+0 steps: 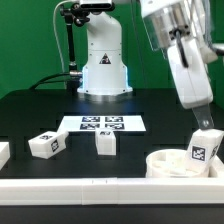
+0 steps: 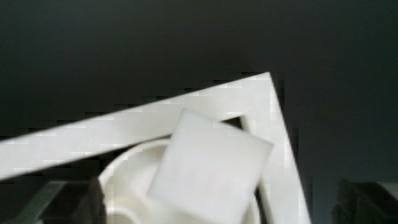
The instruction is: Assemble stool
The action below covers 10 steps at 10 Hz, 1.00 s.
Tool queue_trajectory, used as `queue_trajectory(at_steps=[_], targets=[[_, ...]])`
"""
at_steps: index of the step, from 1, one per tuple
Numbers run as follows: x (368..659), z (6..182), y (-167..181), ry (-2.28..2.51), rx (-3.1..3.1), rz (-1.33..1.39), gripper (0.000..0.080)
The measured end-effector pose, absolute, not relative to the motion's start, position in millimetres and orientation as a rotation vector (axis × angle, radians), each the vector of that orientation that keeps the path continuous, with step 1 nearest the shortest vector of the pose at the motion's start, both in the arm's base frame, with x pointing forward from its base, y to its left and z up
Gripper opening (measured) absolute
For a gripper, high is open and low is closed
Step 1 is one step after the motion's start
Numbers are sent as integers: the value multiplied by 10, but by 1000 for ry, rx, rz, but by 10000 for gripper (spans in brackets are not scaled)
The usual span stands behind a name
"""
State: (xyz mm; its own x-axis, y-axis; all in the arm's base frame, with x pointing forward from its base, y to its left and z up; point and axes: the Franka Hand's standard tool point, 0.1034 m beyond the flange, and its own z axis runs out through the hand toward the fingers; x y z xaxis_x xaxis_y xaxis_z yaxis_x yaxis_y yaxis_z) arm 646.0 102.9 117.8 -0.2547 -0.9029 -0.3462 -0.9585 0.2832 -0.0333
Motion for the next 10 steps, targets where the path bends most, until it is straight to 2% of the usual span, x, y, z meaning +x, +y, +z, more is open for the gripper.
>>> queue_trajectory(at_steps=[6,10], targets=[[6444,1139,1022,2191,-1792,246,649],[6416,1161,708,1870,-2137,185,649]])
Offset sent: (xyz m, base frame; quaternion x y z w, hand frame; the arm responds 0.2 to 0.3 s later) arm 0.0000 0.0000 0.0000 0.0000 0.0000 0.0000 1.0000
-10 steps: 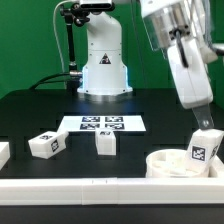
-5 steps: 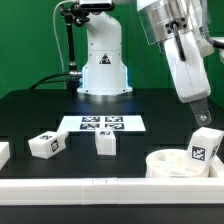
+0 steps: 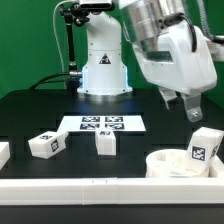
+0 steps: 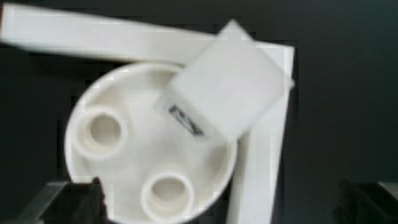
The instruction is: Assemble stool
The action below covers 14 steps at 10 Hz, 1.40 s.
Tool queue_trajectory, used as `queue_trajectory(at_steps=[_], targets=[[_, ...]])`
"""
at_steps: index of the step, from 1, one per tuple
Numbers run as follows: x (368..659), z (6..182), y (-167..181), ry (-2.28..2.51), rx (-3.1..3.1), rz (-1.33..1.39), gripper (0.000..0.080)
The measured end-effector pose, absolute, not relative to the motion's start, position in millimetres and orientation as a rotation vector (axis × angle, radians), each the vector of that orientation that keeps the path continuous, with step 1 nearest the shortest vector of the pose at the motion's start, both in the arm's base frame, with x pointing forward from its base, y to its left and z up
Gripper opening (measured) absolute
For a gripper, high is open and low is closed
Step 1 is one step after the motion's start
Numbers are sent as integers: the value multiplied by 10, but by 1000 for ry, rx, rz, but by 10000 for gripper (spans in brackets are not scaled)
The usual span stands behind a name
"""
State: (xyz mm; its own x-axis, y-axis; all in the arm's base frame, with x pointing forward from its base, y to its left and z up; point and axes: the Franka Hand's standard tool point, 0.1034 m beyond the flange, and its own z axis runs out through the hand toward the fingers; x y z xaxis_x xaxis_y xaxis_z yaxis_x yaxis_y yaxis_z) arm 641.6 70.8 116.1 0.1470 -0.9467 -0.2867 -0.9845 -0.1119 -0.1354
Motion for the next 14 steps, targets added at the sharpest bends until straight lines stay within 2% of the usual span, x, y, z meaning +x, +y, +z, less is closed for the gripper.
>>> queue_trajectory(at_steps=[3,8,14], targets=[[6410,1147,714,1763,-2223,166,649],[6260,1082,490,741,-2890,118,649],[6263,1072,431,218,-2969,66,649]])
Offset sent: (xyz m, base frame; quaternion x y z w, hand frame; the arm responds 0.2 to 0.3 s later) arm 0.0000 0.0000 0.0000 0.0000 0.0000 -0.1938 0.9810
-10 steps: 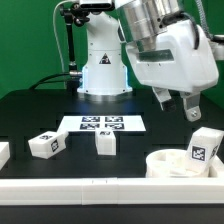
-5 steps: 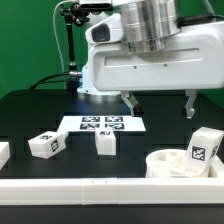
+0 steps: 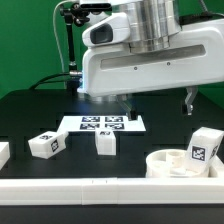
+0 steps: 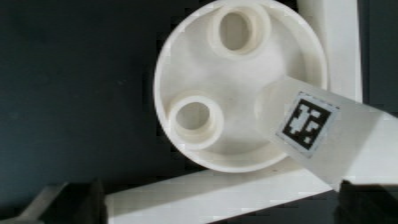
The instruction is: Assemble stool
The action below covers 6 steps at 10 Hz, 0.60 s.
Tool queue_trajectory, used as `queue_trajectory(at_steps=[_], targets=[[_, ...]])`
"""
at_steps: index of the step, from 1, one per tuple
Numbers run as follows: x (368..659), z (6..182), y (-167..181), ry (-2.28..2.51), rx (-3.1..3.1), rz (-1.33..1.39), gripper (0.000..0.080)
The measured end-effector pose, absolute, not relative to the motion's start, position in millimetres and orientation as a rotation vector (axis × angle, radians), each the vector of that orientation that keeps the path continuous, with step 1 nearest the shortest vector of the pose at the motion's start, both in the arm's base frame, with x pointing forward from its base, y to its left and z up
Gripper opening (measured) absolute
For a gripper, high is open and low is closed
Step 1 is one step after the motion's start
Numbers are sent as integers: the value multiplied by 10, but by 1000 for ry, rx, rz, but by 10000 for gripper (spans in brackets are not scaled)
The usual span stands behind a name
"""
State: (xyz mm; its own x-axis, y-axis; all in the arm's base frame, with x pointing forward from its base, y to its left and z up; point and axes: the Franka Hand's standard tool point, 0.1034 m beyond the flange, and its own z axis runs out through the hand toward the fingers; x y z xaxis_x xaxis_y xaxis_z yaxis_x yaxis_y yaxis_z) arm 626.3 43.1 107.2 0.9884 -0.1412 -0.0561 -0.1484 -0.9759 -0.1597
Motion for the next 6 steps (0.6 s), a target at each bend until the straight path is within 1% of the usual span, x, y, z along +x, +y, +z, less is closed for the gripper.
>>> queue_trajectory(at_steps=[2,4,6], targets=[[6178,931,111,39,-3021,14,649],[6173,868,-97,44,-3062,-56,649],[6171,871,-72,43,-3060,-51,649]])
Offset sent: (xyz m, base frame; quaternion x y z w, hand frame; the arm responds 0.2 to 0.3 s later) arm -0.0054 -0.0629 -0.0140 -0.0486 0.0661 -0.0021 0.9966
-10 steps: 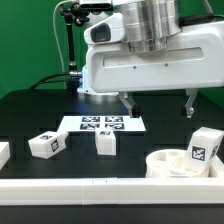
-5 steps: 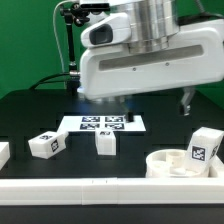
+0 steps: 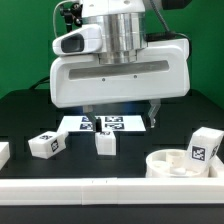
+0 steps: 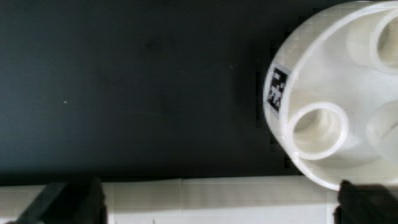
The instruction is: Assemble stool
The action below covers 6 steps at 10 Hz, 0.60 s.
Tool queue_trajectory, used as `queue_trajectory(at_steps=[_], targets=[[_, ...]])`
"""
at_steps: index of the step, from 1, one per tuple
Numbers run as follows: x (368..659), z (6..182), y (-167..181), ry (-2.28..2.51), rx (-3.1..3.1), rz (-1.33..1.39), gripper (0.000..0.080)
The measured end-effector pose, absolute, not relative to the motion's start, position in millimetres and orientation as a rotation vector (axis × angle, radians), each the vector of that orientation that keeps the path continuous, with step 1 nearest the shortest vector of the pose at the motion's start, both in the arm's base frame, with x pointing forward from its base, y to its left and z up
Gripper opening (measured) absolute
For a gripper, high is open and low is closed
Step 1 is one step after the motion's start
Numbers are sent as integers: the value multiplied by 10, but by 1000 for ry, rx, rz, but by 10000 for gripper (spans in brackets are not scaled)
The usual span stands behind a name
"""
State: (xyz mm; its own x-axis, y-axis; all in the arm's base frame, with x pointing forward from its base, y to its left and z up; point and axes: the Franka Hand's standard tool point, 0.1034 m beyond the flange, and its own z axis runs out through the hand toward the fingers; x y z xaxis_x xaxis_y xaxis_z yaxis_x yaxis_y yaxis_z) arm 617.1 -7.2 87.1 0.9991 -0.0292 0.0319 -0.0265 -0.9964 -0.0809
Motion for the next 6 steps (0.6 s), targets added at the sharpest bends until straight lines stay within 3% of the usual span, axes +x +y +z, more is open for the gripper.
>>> queue_trajectory(at_steps=[4,5,6], targets=[[6170,867,-80,45,-3060,-50,649],[6127,828,-135,41,-3066,-55,649],[5896,681,-280,86,-3079,-13,649]])
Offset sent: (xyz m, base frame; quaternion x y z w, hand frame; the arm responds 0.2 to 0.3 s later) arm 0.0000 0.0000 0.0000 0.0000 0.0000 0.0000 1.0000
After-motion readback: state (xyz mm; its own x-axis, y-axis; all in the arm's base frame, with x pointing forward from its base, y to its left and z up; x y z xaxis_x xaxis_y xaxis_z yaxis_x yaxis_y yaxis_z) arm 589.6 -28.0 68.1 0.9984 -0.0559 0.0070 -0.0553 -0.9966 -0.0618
